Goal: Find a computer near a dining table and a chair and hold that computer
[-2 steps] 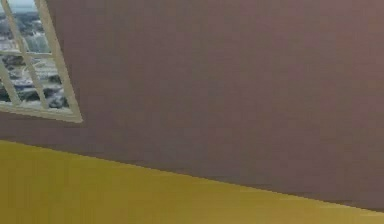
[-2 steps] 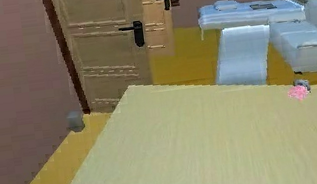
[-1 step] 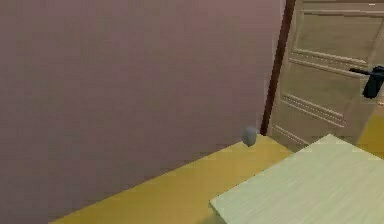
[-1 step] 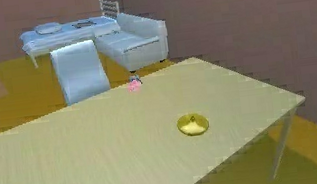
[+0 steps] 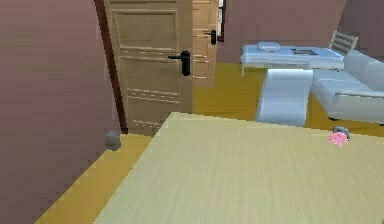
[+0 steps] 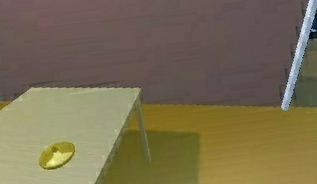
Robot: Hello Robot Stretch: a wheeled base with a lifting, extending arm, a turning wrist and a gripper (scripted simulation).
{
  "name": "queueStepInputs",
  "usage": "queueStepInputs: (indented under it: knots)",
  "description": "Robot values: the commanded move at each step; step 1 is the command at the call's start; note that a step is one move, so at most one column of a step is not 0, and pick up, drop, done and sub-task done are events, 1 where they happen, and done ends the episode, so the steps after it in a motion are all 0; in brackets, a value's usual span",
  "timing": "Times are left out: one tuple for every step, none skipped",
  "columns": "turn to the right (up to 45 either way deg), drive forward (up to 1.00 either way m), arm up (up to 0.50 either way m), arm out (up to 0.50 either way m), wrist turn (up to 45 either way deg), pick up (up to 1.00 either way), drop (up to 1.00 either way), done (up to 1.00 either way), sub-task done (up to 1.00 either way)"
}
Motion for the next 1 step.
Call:
queueStepInputs:
  knots:
    - [12.0, 0.0, 0.0, 0.0, 0.0, 0.0, 0.0, 0.0, 0.0]
